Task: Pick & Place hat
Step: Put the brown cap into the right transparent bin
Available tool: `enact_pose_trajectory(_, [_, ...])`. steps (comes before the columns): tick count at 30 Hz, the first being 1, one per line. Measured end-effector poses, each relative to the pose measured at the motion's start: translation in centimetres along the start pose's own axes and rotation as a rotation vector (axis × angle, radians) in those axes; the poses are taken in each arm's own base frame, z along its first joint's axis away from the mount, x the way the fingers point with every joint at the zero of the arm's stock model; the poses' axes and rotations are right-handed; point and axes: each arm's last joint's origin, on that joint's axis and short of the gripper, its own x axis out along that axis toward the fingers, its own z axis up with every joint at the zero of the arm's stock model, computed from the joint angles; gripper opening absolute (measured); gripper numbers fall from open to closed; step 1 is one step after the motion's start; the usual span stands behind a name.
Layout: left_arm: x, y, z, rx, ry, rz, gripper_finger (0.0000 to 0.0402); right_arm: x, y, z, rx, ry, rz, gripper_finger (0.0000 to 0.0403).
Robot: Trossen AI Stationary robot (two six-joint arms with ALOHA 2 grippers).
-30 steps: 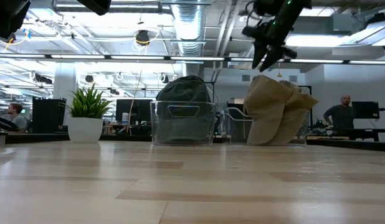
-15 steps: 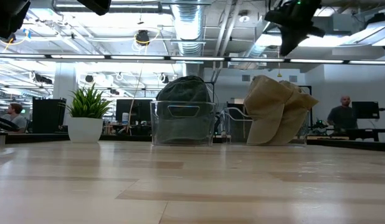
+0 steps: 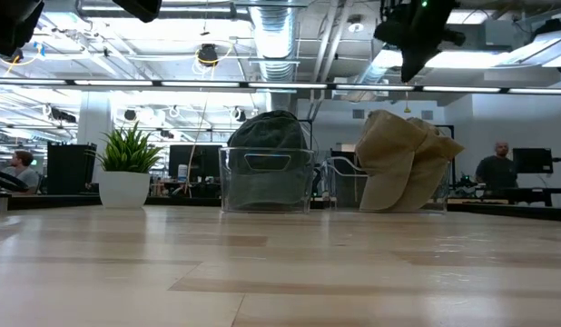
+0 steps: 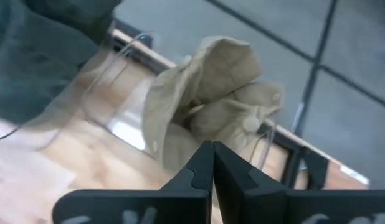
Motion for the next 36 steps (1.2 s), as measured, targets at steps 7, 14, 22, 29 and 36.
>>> enact_pose_trajectory(7, [0.0, 0.0, 0.0, 0.000, 0.000, 0.000, 0.0111, 1.6, 3.2, -0.3, -0.086, -0.062, -0.155, 0.0001])
enact_pose_trajectory(14, [0.0, 0.0, 0.0, 0.000, 0.001, 0.000, 0.0111, 1.7, 4.5, 0.8, -0.052, -0.263, -0.296, 0.0000])
enact_pose_trajectory(22, [0.0, 0.0, 0.0, 0.000, 0.001, 0.000, 0.0111, 3.3, 4.8, 3.4, -0.024, -0.334, -0.271, 0.0000])
enact_pose_trajectory(29, [0.0, 0.0, 0.0, 0.000, 0.002, 0.000, 0.0111, 5.8, 4.4, 3.7, -0.071, -0.257, -0.331, 0.0000])
enact_pose_trajectory(36, [0.0, 0.0, -0.1, 0.000, 0.006, 0.001, 0.0111, 6.3, 4.0, 2.3, -0.053, -0.168, -0.388, 0.0000])
